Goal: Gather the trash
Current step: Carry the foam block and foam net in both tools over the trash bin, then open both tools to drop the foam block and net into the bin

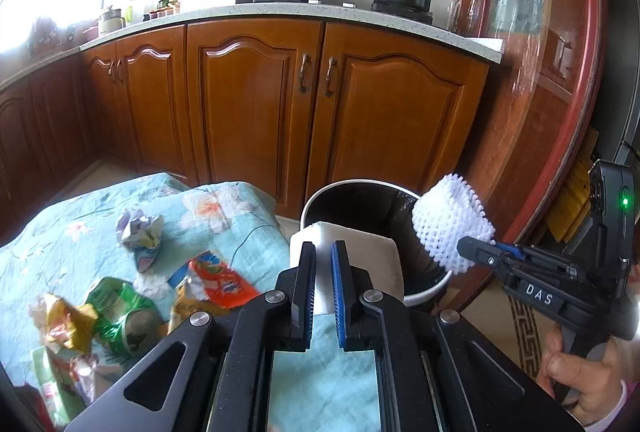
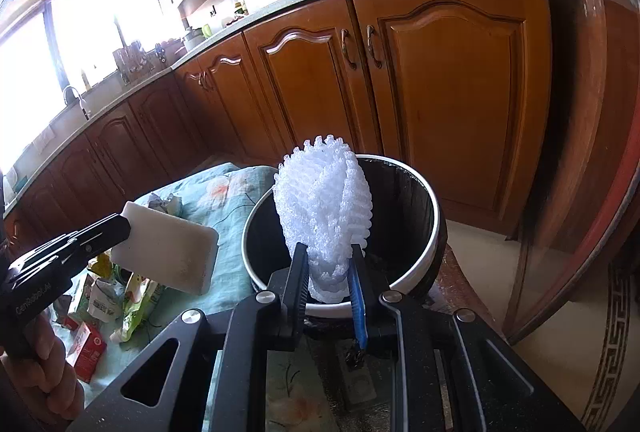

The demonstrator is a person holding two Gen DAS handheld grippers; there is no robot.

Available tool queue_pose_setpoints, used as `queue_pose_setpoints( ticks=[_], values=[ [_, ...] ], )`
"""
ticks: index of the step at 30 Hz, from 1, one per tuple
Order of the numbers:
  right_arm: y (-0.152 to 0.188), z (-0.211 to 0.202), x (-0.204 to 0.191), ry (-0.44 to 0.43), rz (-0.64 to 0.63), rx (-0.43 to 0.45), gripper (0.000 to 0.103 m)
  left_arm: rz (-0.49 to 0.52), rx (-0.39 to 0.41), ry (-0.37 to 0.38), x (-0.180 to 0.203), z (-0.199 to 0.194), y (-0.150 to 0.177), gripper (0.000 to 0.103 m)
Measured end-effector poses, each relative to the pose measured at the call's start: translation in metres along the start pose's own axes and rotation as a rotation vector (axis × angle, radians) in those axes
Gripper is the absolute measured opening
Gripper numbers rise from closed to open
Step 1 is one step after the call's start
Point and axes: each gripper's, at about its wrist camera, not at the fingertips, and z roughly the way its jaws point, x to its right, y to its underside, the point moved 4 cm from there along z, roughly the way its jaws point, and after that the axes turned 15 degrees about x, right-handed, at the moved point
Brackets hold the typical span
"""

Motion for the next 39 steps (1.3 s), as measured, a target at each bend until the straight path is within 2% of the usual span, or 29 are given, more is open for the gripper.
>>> queue_pose_setpoints(
  ticks=[11, 20, 23, 25, 26, 27, 30, 33, 34, 36, 37, 39],
  values=[
    [-0.001, 0.040, 0.024, 0.012, 0.002, -0.073, 0.019, 0.005, -0.051, -0.026, 0.015, 0.085, -0.004, 0.006],
    [0.005, 0.055, 0.030, 0.016, -0.006, -0.113, 0.019, 0.024, -0.076, -0.028, 0.026, 0.120, -0.002, 0.007],
    [0.006, 0.058, 0.032, 0.015, -0.007, -0.124, 0.023, 0.017, -0.092, -0.034, 0.027, 0.126, 0.003, 0.010],
    [0.004, 0.062, 0.032, 0.017, -0.009, -0.132, 0.024, 0.004, -0.118, -0.035, 0.029, 0.131, 0.005, 0.018],
    [0.004, 0.062, 0.033, 0.017, -0.005, -0.133, 0.031, 0.001, -0.121, -0.043, 0.028, 0.131, 0.005, 0.022],
    [0.003, 0.063, 0.034, 0.018, -0.004, -0.133, 0.044, -0.002, -0.120, -0.047, 0.025, 0.129, 0.005, 0.031],
    [0.001, 0.061, 0.035, 0.016, 0.007, -0.115, 0.063, -0.001, -0.098, -0.068, 0.025, 0.121, 0.004, 0.059],
    [0.000, 0.054, 0.036, 0.012, 0.027, -0.097, 0.073, 0.000, -0.076, -0.075, 0.022, 0.107, 0.004, 0.065],
    [0.000, 0.051, 0.036, 0.011, 0.035, -0.091, 0.075, -0.003, -0.074, -0.082, 0.020, 0.102, 0.005, 0.070],
    [0.001, 0.045, 0.036, 0.006, 0.051, -0.076, 0.086, -0.013, -0.063, -0.089, 0.016, 0.088, 0.007, 0.076],
    [0.001, 0.041, 0.034, 0.003, 0.059, -0.070, 0.089, -0.017, -0.059, -0.093, 0.014, 0.081, 0.009, 0.078],
    [0.003, 0.034, 0.031, -0.005, 0.074, -0.057, 0.094, -0.027, -0.053, -0.103, 0.011, 0.066, 0.014, 0.079]
  ],
)
